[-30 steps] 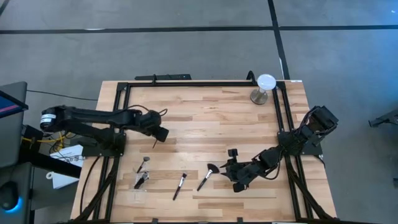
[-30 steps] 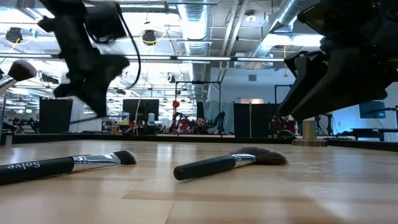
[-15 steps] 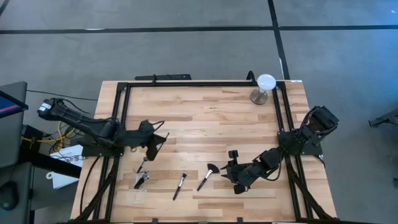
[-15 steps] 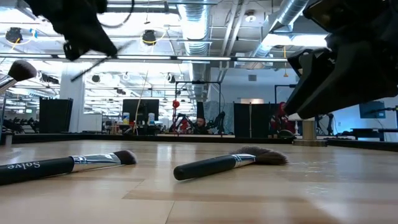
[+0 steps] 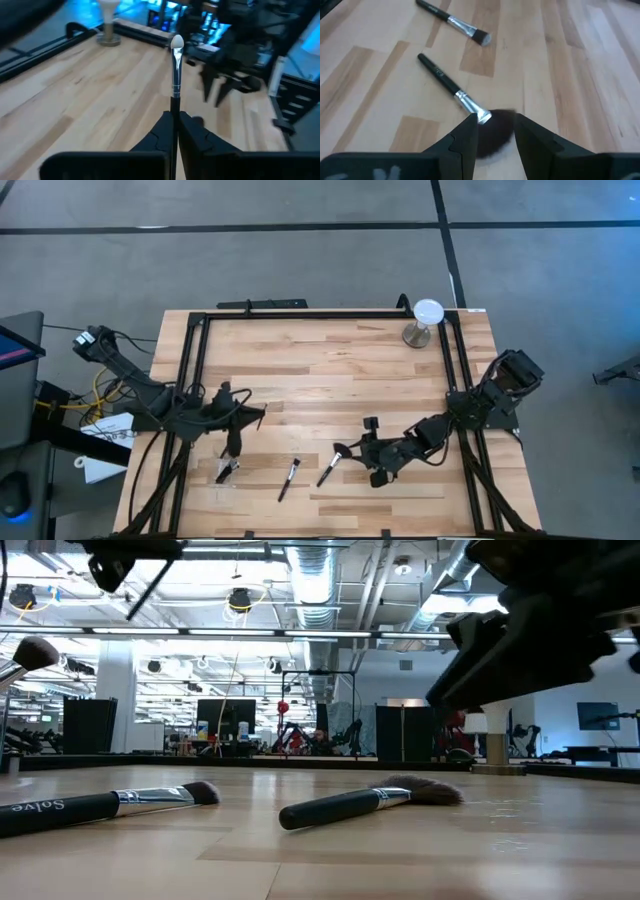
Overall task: Put items in baskets/containers
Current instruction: Put the eyeshadow brush into the transparent organizer
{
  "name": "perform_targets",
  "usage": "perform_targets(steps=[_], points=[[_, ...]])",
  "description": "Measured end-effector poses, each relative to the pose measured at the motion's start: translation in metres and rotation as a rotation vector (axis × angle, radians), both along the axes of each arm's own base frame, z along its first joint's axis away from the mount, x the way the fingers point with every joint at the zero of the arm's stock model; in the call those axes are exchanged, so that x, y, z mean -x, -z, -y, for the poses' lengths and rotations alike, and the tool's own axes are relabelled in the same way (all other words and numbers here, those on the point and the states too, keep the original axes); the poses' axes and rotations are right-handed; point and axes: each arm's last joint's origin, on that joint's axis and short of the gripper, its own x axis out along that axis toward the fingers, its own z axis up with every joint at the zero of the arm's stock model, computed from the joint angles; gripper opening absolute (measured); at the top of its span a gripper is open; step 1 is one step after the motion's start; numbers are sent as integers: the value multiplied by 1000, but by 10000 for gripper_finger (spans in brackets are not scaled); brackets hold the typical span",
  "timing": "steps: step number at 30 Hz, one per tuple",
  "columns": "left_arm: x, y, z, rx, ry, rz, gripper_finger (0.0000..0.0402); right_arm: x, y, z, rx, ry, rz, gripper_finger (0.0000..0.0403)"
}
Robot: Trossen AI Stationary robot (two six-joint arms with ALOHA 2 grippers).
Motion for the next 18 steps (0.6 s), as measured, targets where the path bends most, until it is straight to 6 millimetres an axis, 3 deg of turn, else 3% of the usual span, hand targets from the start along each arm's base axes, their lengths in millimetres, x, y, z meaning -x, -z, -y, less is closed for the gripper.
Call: perform_targets(steps=[11,18], points=[[21,-9,20,4,73,80,12,-15,-5,20,-13,64,62,118],[16,-15,17,-54,55,114,12,-38,-26,44,21,86,282,118]])
